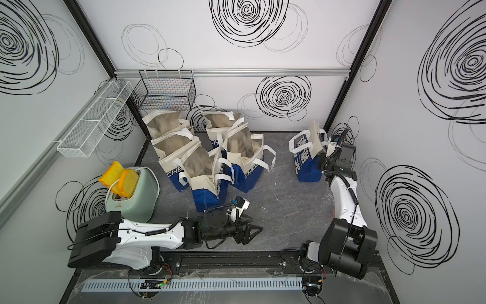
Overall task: Open the takeout bag
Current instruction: Move the takeout bag to the center of the board.
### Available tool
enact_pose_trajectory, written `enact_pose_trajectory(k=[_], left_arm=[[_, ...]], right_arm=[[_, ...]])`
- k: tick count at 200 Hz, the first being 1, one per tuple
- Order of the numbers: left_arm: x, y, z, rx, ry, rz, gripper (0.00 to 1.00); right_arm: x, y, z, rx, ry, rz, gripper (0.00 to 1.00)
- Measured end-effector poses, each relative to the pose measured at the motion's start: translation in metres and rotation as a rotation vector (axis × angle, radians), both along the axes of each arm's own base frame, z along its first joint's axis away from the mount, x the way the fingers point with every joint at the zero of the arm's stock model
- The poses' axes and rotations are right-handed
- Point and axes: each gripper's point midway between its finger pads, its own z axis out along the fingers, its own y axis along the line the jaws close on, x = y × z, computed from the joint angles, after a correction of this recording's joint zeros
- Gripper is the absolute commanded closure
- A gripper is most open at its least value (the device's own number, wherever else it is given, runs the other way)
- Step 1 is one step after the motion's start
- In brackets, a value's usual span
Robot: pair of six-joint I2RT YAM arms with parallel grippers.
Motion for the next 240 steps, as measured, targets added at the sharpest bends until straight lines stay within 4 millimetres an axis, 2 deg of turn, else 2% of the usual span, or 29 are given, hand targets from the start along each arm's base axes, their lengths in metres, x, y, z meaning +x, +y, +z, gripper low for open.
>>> enact_pose_trajectory(k=[49, 74, 147, 210, 240], left_arm=[[-0.002, -0.002, -0.010, 0.031, 0.010, -0.013, 0.21], [-0.003, -0.002, -0.010, 0.032, 0.011, -0.014, 0.21], [-0.004, -0.002, -0.010, 0.034, 0.012, -0.017, 0.21], [-0.006, -0.003, -0.011, 0.035, 0.012, -0.023, 0.21], [-0.007, -0.003, -0.011, 0.036, 0.012, -0.025, 0.21]], right_arm=[[-0.009, 0.004, -0.034, 0.030, 0.047, -0.003, 0.52], [-0.013, 0.005, -0.045, 0.040, 0.062, -0.010, 0.54], [-0.005, 0.000, -0.030, 0.016, -0.009, -0.023, 0.55], [0.000, 0.000, -0.023, 0.025, -0.045, -0.016, 0.68], [0.003, 0.003, -0.019, 0.036, -0.067, -0.002, 0.70]])
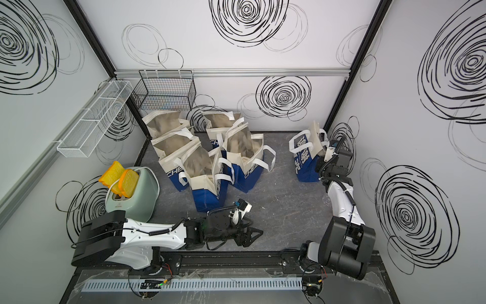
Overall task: Open the takeout bag
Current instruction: Move the takeout bag to the center of the board.
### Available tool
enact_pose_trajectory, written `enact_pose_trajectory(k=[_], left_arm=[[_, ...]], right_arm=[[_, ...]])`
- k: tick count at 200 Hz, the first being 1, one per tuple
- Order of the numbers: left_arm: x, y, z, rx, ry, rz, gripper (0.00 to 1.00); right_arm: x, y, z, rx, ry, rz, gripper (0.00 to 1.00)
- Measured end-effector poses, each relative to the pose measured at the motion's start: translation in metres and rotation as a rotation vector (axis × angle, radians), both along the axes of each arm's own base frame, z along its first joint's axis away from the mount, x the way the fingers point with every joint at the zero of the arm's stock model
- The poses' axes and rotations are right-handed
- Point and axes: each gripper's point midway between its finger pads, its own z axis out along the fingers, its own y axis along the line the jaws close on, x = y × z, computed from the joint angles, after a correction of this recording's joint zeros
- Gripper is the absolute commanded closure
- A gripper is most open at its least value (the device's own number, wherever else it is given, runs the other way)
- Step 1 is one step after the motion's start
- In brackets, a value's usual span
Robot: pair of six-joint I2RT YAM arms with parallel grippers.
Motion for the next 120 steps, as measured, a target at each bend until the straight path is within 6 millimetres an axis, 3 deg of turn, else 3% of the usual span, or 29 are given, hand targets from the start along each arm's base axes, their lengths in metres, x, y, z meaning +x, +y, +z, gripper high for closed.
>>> enact_pose_trajectory(k=[39, 80, 120], left_arm=[[-0.001, 0.000, -0.002, 0.004, 0.002, -0.002, 0.21], [-0.002, 0.003, -0.005, 0.012, 0.005, 0.003, 0.21], [-0.005, 0.006, -0.006, 0.015, 0.007, 0.002, 0.21]], right_arm=[[-0.004, 0.005, -0.013, 0.020, 0.003, 0.014, 0.68], [-0.016, 0.010, -0.036, 0.046, 0.037, 0.009, 0.78], [-0.018, 0.012, -0.031, 0.051, 0.007, -0.002, 0.88]])
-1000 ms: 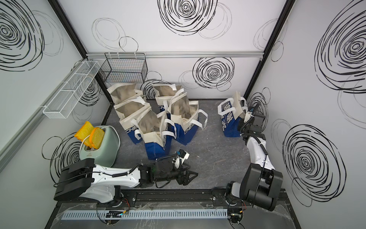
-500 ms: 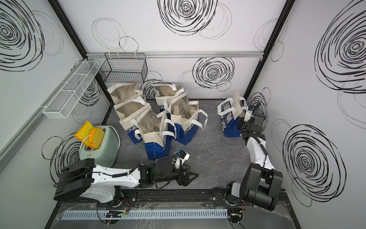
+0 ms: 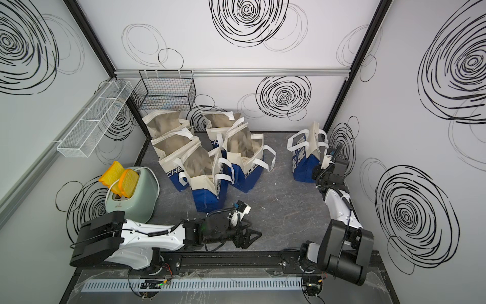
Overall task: Open the takeout bag
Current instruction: Move the takeout bag to the center of the board.
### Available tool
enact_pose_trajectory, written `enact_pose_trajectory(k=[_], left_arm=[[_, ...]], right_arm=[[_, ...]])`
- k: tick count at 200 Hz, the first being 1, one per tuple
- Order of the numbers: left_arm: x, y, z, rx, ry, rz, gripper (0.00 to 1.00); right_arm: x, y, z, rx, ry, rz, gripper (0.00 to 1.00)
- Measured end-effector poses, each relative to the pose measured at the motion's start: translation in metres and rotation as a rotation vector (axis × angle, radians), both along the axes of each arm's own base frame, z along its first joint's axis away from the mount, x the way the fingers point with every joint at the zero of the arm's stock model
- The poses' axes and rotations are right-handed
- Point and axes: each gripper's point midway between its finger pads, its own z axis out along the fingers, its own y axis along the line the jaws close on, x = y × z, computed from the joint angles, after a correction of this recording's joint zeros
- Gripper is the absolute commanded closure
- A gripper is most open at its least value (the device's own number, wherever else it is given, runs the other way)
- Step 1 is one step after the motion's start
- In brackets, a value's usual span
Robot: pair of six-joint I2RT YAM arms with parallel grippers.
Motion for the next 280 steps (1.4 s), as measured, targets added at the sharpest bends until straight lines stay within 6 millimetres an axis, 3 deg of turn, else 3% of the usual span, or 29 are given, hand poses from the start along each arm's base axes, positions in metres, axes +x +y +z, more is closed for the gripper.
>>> enact_pose_trajectory(k=[36, 110, 178, 231, 255, 280], left_arm=[[-0.002, 0.001, 0.004, -0.007, -0.006, 0.002, 0.21], [-0.003, 0.005, 0.000, 0.009, -0.004, 0.006, 0.21], [-0.003, 0.006, 0.000, 0.016, -0.007, 0.013, 0.21], [-0.002, 0.012, 0.000, 0.020, -0.017, 0.029, 0.21], [-0.003, 0.017, -0.005, 0.031, -0.019, 0.036, 0.21], [-0.002, 0.020, -0.006, 0.030, -0.025, 0.047, 0.21]], right_arm=[[0.003, 0.001, 0.007, 0.005, -0.029, -0.007, 1.00], [-0.011, 0.008, 0.001, 0.029, -0.038, -0.019, 1.00], [-0.051, 0.061, 0.009, 0.055, -0.095, 0.041, 1.00], [-0.097, 0.087, 0.051, 0.114, -0.213, 0.034, 1.00], [-0.113, 0.097, 0.055, 0.163, -0.221, 0.039, 1.00], [-0.120, 0.118, 0.046, 0.230, -0.175, 0.074, 1.00]])
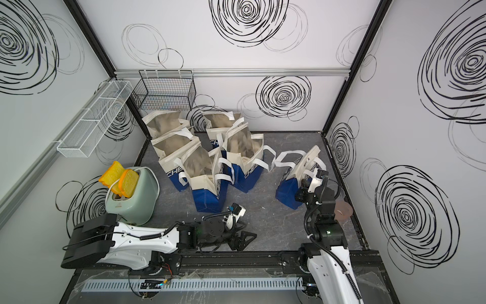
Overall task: Open the takeout bag
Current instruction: Move the takeout bag to the center of the board.
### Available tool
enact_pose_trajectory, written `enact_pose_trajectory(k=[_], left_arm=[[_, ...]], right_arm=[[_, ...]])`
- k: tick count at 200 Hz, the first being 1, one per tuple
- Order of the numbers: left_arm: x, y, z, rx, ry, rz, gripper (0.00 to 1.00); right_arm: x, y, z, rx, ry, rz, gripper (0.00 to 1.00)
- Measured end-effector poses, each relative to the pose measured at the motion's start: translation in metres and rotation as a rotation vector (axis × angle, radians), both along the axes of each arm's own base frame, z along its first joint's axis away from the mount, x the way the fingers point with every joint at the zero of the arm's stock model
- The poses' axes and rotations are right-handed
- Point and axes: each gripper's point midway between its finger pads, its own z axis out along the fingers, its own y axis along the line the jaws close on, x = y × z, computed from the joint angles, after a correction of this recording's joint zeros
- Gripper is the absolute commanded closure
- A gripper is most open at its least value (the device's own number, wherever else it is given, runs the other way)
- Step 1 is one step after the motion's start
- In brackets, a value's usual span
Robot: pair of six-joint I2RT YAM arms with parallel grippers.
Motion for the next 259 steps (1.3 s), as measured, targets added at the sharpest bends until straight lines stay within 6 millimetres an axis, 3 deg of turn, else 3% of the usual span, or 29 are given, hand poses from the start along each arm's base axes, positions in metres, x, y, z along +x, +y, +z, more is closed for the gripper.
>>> enact_pose_trajectory(k=[22, 53, 84, 107, 137, 155, 176, 217, 259], left_arm=[[0.000, 0.002, 0.003, -0.009, -0.007, 0.008, 0.21], [0.000, 0.005, 0.007, -0.021, -0.017, 0.018, 0.20], [-0.002, 0.005, 0.012, -0.038, -0.027, 0.016, 0.16], [-0.001, 0.002, 0.022, -0.070, -0.052, 0.008, 0.15], [0.008, -0.007, 0.046, -0.129, -0.109, -0.015, 0.15], [0.023, -0.019, 0.069, -0.182, -0.149, -0.022, 0.15], [0.042, -0.036, 0.095, -0.257, -0.201, -0.036, 0.16], [0.063, -0.079, 0.118, -0.333, -0.275, -0.079, 0.19], [0.084, -0.111, 0.103, -0.361, -0.293, -0.038, 0.26]], right_arm=[[-0.004, 0.017, -0.013, 0.038, 0.061, 0.032, 1.00], [-0.012, 0.039, -0.014, 0.085, 0.073, 0.069, 1.00], [-0.022, 0.056, -0.003, 0.115, 0.114, 0.096, 0.71], [-0.028, 0.057, 0.026, 0.134, 0.111, 0.078, 0.59], [-0.031, 0.040, 0.090, 0.144, 0.013, 0.014, 0.58], [-0.032, 0.031, 0.134, 0.146, -0.064, -0.012, 0.57], [-0.029, 0.026, 0.169, 0.127, -0.119, -0.031, 0.56], [-0.024, 0.023, 0.195, 0.051, -0.154, -0.038, 0.55], [-0.033, 0.018, 0.210, 0.025, -0.191, -0.026, 0.55]])
